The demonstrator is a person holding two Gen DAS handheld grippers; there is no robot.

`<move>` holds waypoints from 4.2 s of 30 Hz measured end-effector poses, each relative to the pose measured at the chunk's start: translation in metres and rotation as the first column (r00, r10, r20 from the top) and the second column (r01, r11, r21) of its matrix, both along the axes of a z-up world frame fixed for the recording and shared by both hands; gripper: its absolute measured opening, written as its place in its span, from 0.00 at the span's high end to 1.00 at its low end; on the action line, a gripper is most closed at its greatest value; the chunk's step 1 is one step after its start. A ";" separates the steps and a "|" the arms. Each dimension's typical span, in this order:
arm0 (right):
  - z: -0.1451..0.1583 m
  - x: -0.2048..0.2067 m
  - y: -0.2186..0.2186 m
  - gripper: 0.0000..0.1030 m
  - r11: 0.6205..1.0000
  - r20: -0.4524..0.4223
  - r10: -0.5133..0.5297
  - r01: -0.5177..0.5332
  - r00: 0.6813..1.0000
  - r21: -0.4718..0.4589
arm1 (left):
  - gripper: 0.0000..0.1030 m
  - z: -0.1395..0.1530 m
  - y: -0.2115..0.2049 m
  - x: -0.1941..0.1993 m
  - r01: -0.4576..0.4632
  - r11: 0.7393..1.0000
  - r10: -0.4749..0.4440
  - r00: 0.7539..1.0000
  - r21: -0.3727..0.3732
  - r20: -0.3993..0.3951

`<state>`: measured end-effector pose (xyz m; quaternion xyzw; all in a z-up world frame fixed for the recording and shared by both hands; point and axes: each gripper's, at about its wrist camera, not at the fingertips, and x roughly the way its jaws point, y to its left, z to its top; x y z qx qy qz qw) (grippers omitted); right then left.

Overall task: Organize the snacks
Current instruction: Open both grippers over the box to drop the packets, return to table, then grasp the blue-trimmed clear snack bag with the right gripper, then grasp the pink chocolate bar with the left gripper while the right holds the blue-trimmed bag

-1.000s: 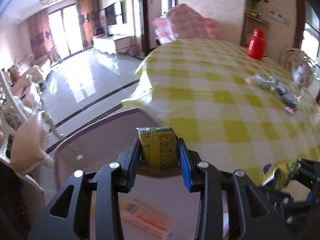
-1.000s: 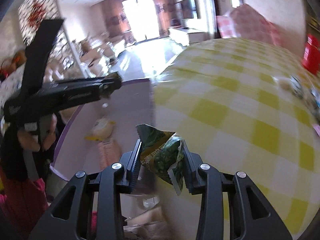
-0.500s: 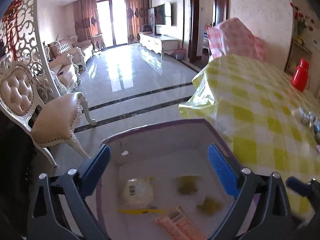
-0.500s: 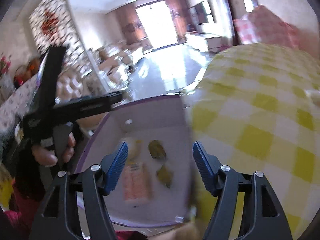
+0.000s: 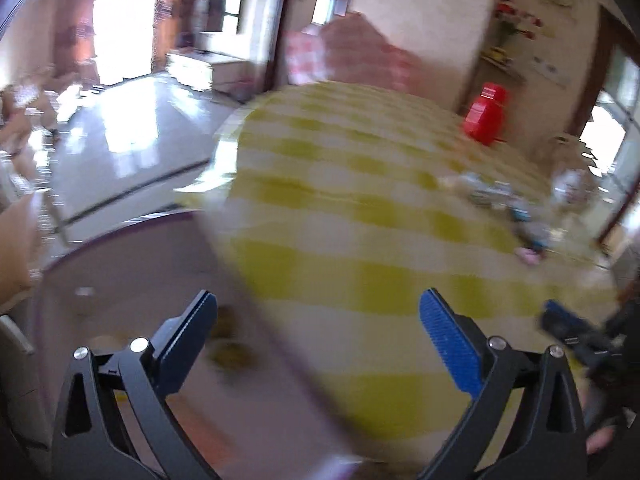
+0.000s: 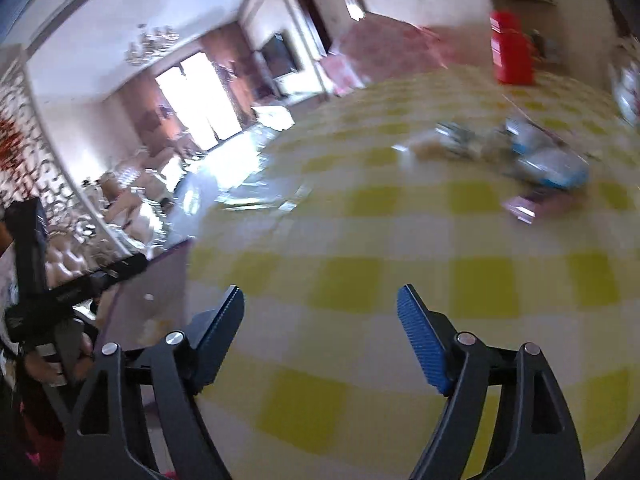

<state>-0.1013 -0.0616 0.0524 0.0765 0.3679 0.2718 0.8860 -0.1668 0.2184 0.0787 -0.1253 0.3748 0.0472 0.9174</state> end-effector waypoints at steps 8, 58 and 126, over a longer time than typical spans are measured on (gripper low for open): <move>-0.022 0.018 -0.089 0.21 0.961 -0.022 -0.267 0.265 0.963 -0.074 | 0.02 -0.026 -0.128 0.082 0.166 0.983 -0.169 0.985 -0.072 -0.038; -0.011 0.108 -0.193 0.41 0.909 0.089 -0.363 0.373 0.928 -0.183 | 0.02 -0.060 -0.219 0.177 0.282 0.957 -0.283 0.959 -0.065 0.003; -0.033 0.052 -0.216 0.45 0.917 -0.005 -0.399 0.399 0.917 -0.020 | 0.80 -0.050 -0.264 0.122 0.543 0.837 -0.539 0.840 -0.072 0.066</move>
